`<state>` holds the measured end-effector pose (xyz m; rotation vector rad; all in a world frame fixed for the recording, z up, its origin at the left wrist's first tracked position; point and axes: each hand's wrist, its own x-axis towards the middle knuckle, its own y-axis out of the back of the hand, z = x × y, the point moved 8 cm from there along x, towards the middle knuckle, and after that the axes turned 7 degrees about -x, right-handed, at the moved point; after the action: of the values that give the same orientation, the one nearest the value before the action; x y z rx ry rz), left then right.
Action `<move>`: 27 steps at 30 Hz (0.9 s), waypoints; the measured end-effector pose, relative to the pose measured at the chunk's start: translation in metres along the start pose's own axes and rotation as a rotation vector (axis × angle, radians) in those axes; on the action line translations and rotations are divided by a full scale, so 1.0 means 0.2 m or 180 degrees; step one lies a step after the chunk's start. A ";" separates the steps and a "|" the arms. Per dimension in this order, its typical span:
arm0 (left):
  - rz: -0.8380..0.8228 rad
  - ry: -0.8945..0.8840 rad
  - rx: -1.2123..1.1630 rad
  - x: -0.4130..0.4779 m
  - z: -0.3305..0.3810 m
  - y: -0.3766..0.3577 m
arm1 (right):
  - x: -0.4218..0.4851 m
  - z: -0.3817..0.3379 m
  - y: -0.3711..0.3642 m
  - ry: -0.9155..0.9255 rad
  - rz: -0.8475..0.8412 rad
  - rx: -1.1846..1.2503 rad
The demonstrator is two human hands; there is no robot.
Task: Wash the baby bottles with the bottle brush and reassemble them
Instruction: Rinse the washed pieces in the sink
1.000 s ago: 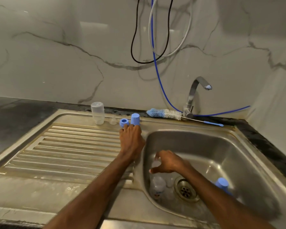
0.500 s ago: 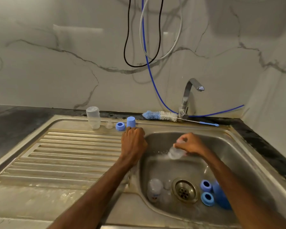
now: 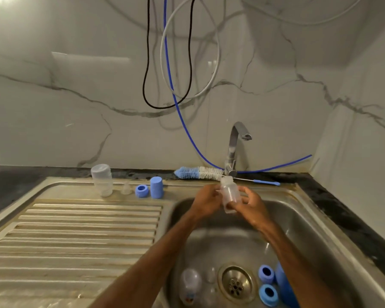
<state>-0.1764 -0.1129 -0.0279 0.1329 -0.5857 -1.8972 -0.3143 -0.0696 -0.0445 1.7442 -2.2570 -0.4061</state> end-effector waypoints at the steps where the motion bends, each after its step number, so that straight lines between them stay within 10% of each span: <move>1: -0.0111 -0.0175 0.0289 0.02 0.03 -0.01 | 0.00 0.00 0.00 0.0109 0.0050 -0.0152; 13: -0.0267 -0.1542 0.3381 0.30 0.27 -0.10 | -0.02 0.09 0.07 0.0294 0.0427 -0.0694; 27: -0.0040 -0.1319 0.3661 0.25 0.19 -0.03 | -0.06 0.07 0.04 0.0330 0.0315 -0.0927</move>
<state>-0.2156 -0.1432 0.0109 0.4784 -1.9037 -1.3790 -0.3239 -0.0561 -0.0544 1.4680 -2.0811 -0.5766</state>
